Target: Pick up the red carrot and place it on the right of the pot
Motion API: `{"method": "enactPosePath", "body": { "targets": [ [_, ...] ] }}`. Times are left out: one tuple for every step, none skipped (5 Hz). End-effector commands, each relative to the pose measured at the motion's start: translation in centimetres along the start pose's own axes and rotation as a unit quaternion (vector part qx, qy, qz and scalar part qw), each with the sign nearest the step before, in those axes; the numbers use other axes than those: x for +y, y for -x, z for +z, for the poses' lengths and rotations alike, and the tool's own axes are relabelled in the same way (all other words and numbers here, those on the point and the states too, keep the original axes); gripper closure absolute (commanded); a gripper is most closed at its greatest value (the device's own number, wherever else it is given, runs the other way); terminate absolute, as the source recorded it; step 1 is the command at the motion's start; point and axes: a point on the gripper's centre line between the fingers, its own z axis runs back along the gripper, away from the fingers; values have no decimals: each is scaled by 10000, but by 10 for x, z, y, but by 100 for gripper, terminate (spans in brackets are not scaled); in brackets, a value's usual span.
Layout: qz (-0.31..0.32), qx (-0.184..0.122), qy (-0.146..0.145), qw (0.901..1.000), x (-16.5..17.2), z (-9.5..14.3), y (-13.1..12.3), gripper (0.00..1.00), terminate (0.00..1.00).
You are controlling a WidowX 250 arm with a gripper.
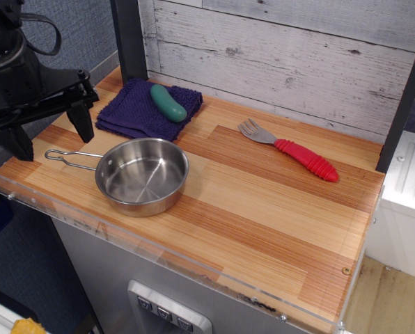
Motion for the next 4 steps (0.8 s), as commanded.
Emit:
{"method": "enactPosePath", "body": {
  "targets": [
    [0, 0, 0, 10000, 0, 0, 0, 0, 0],
    [-186, -73, 280, 9994, -37, 0, -9, 0, 0],
    [-314, -215, 527, 9979, -74, -2, -1, 0, 0],
    [-326, -168, 720, 9967, -115, -1, 13, 0, 0]
  ]
}}
